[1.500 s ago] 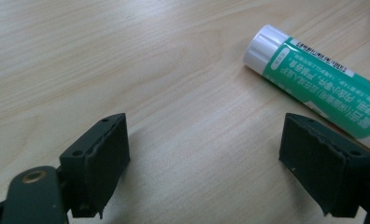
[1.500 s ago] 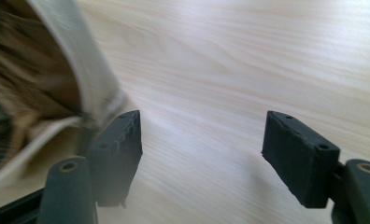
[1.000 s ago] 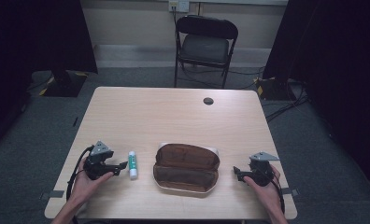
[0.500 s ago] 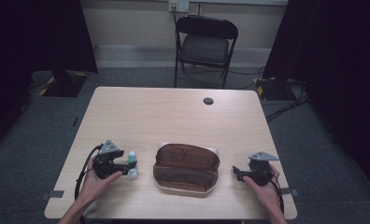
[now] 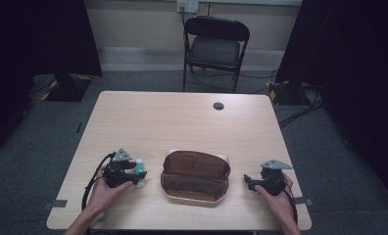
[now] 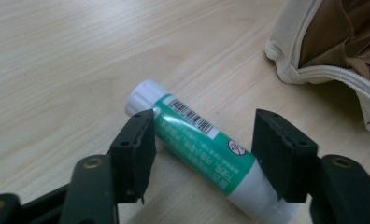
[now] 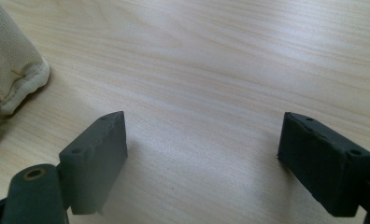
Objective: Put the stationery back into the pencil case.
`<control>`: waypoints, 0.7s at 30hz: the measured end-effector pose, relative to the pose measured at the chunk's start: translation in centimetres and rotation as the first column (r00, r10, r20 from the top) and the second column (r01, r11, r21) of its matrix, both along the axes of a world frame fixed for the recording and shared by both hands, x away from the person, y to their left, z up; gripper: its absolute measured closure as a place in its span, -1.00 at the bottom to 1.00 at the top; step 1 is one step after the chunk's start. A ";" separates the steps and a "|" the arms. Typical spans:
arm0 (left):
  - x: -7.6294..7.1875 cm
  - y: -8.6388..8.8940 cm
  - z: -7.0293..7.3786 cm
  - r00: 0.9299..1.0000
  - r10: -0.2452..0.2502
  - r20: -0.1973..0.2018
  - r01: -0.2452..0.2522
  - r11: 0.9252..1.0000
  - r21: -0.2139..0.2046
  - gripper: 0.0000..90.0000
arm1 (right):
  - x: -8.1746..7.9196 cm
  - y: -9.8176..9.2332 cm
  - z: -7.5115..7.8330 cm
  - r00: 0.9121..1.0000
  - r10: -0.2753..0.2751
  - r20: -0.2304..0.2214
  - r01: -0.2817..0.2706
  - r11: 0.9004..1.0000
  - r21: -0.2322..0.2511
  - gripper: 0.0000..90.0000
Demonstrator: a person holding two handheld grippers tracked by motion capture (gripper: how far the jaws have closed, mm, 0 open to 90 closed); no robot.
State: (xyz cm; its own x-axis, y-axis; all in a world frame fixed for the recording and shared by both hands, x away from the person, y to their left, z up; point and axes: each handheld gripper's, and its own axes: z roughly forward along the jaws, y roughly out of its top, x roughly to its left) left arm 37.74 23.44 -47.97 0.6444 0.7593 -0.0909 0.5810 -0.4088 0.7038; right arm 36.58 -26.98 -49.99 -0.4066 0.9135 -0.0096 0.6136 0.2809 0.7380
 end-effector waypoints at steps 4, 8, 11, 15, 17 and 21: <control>0.0 0.0 -0.1 1.000 -0.017 0.005 0.017 1.000 0.018 0.05 | 0.0 0.0 0.0 1.000 -0.003 0.000 0.003 1.000 0.000 -0.68; 0.0 -0.1 -0.2 0.999 -0.032 -0.004 0.032 0.999 0.021 0.12 | 0.0 0.0 0.0 1.000 -0.003 0.000 0.003 1.000 0.000 -0.68; 0.0 -0.2 -0.2 0.999 -0.042 -0.005 0.042 0.999 0.029 0.25 | 0.0 0.0 0.0 1.000 -0.003 0.000 0.003 1.000 0.000 -0.68; 0.1 -0.4 -0.5 0.999 -0.045 -0.030 0.046 0.999 0.024 0.40 | 0.0 0.0 0.0 1.000 -0.003 0.000 0.003 1.000 0.000 -0.68; 0.2 -0.5 -0.5 0.998 -0.054 -0.031 0.055 0.998 0.031 0.44 | 0.0 0.0 0.0 1.000 -0.003 -0.001 0.003 1.000 0.001 -0.67; 0.1 -0.6 -0.6 0.998 -0.060 -0.026 0.061 0.997 0.038 0.43 | 0.0 0.0 0.0 1.000 -0.003 0.000 0.003 1.000 0.000 -0.68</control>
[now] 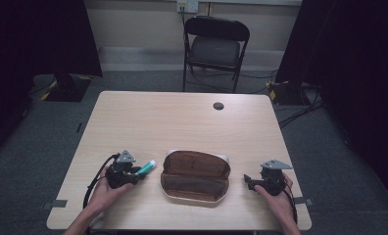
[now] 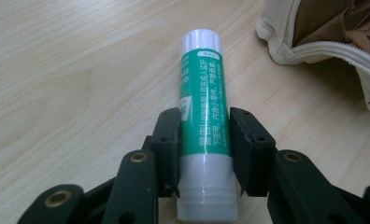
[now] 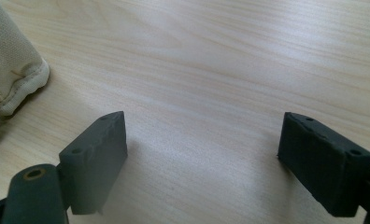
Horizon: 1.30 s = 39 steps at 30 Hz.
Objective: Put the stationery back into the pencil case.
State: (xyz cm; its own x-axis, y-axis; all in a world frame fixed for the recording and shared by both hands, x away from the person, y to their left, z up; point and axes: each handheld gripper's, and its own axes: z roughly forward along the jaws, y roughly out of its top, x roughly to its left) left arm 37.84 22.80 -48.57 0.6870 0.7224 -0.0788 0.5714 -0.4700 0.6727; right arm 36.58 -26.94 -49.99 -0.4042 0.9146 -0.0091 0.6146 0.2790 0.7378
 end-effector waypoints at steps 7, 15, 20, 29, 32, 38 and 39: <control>0.0 -0.1 0.0 1.000 0.009 0.005 -0.009 1.000 0.004 0.44 | 0.1 0.1 0.0 1.000 0.007 0.000 -0.007 1.000 0.000 -0.68; 0.2 0.2 0.0 1.000 0.003 0.008 -0.003 1.000 0.004 0.46 | 0.1 0.1 0.0 1.000 0.007 0.000 -0.007 1.000 -0.001 -0.68; 0.2 0.5 0.1 1.000 0.019 0.002 -0.019 1.000 -0.020 0.46 | 0.2 0.1 0.0 1.000 0.009 0.002 -0.009 1.000 -0.002 -0.68; -0.6 1.0 1.5 0.998 0.030 0.058 -0.024 0.994 -0.106 0.46 | 0.3 0.2 0.0 1.000 0.009 0.002 -0.009 1.000 -0.002 -0.68; -1.1 1.1 2.1 0.997 0.023 0.068 -0.012 0.987 -0.163 0.46 | 0.3 0.2 0.0 1.000 0.011 0.000 -0.011 1.000 0.000 -0.68; -2.5 1.3 3.6 0.992 0.026 0.122 0.001 0.975 -0.220 0.46 | 0.4 0.2 0.0 1.000 0.013 0.000 -0.013 1.000 0.000 -0.68; -2.5 1.3 3.6 0.992 0.026 0.122 0.001 0.975 -0.220 0.46 | 0.4 0.2 0.0 1.000 0.013 0.000 -0.013 1.000 0.000 -0.68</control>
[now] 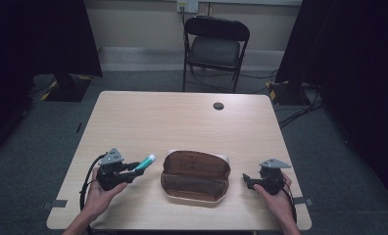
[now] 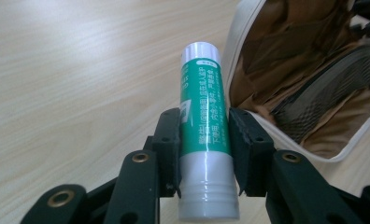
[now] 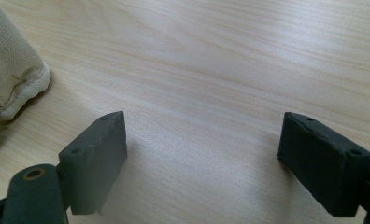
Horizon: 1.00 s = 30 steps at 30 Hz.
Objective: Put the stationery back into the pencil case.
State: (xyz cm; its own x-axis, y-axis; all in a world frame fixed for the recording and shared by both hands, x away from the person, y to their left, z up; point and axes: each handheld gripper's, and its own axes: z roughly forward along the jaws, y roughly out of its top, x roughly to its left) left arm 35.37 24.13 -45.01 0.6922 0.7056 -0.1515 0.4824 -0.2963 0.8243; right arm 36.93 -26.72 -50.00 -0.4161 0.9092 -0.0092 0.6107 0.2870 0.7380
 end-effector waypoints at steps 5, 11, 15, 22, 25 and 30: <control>-0.6 -0.3 1.0 0.999 -0.010 0.030 0.010 1.000 -0.028 0.46 | 0.0 0.0 0.0 1.000 0.000 0.000 0.000 1.000 0.000 -0.68; -1.3 -2.0 2.1 0.997 -0.060 0.054 0.062 0.997 -0.037 0.46 | 0.0 0.0 0.0 1.000 -0.001 -0.001 0.001 1.000 0.000 -0.68; -1.4 -3.2 3.2 0.993 -0.094 0.077 0.096 0.995 -0.028 0.46 | 0.0 0.0 0.0 1.000 -0.002 -0.001 0.002 1.000 0.000 -0.68; -1.1 -6.8 3.9 0.980 -0.180 0.080 0.180 0.984 0.004 0.46 | 0.0 0.0 0.0 1.000 0.000 0.001 0.000 1.000 -0.001 -0.68; -0.9 -7.8 4.1 0.977 -0.197 0.087 0.196 0.980 0.017 0.46 | 0.0 0.0 0.0 1.000 0.000 0.000 0.000 1.000 0.000 -0.68; -0.5 -10.2 4.4 0.966 -0.238 0.102 0.237 0.971 0.017 0.46 | 0.1 0.0 0.0 1.000 -0.001 0.000 0.001 1.000 -0.002 -0.68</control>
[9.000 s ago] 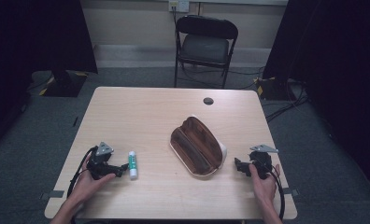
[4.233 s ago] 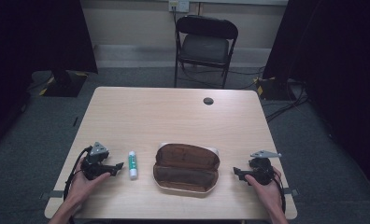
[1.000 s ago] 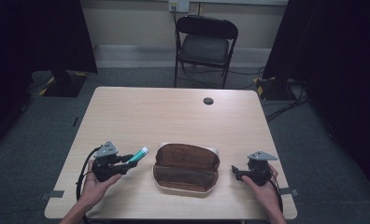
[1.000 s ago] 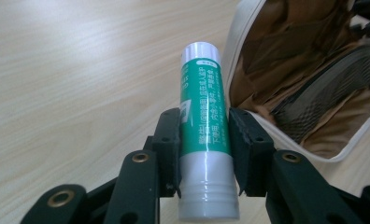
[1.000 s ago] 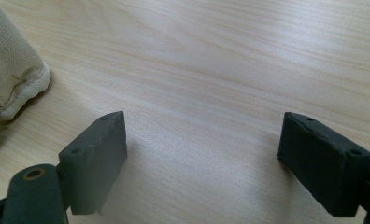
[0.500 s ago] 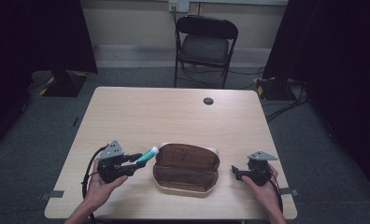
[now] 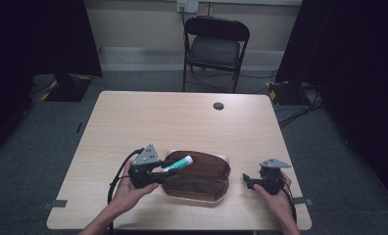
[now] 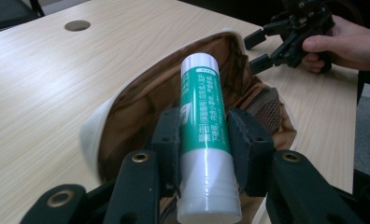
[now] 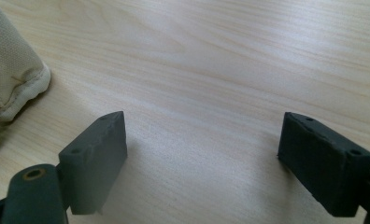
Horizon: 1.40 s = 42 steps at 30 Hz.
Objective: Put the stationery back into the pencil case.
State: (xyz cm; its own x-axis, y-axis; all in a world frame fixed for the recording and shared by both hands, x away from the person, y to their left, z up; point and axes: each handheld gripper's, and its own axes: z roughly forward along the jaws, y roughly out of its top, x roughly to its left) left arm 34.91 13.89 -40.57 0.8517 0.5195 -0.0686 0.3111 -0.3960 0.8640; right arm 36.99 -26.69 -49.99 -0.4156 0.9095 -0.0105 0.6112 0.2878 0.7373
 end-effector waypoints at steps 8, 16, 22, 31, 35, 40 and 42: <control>0.9 -2.4 -0.5 0.999 -0.051 -0.015 0.051 0.999 0.013 0.46 | 0.0 0.0 0.0 1.000 0.000 0.001 0.000 1.000 0.000 -0.68; 2.0 -4.9 -1.8 0.995 -0.090 -0.051 0.093 0.993 0.068 0.46 | 0.1 0.0 0.0 1.000 0.001 0.000 -0.001 1.000 0.001 -0.68; 3.3 -5.7 -2.9 0.996 -0.052 -0.074 0.058 0.995 0.076 0.44 | 0.1 0.1 0.0 1.000 0.002 0.001 -0.002 1.000 0.001 -0.68; 3.4 -5.0 -2.7 0.996 -0.041 -0.075 0.046 0.997 0.062 0.44 | 0.1 0.1 0.0 1.000 0.004 0.003 -0.004 1.000 -0.001 -0.68; 3.3 -4.7 -2.7 0.995 -0.055 -0.087 0.060 0.996 0.061 0.52 | 0.1 0.1 0.0 1.000 0.004 0.002 -0.004 1.000 0.000 -0.68; 3.2 -4.2 -2.6 0.994 -0.063 -0.089 0.067 0.997 0.045 0.67 | 0.2 0.1 0.0 1.000 0.003 0.001 -0.003 1.000 0.000 -0.68; 3.2 -3.9 -2.5 0.994 -0.055 -0.095 0.058 0.998 0.034 0.70 | 0.2 0.1 0.0 1.000 0.003 0.001 -0.003 1.000 0.000 -0.68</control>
State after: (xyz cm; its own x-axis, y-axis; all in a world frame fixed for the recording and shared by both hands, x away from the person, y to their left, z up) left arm 38.11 9.97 -43.10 0.8703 0.4746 -0.1316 0.3668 -0.4464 0.8162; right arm 37.15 -26.59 -50.00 -0.4185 0.9082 -0.0110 0.6092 0.2897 0.7382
